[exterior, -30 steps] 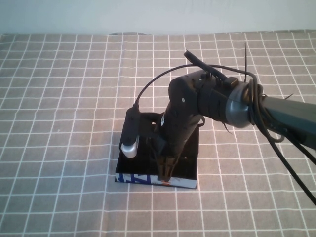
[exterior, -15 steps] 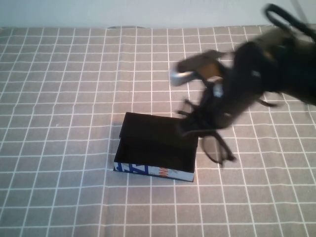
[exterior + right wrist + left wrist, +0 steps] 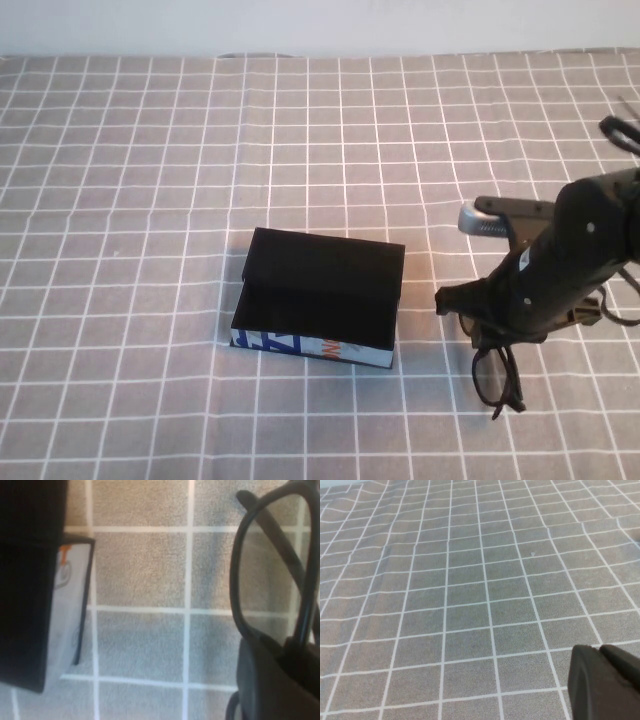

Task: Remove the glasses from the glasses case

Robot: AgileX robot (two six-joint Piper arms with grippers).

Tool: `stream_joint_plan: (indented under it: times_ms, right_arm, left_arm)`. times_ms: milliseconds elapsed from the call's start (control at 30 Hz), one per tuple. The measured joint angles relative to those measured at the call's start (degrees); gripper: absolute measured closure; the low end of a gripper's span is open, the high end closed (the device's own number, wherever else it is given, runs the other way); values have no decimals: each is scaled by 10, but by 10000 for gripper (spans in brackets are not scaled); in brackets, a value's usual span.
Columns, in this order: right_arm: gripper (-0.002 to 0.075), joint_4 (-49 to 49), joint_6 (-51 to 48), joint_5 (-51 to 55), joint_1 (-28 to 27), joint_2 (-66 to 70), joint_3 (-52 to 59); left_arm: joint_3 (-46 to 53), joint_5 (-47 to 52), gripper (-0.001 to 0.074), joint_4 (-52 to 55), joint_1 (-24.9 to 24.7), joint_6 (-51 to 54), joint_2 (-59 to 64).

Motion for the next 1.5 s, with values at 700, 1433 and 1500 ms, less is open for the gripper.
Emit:
stream_joint_plan:
  times_ms: [700, 1433, 1500]
  right_arm:
    - [316, -70, 50, 101, 0, -80, 1]
    - [742, -45, 16, 232, 34, -520, 129]
    - [742, -41, -17, 216, 34, -548, 141]
  left_arm:
    - [0, 0, 739, 0, 0, 0, 0]
    - [0, 0, 739, 0, 0, 0, 0]
    - [0, 0, 740, 0, 0, 0, 0]
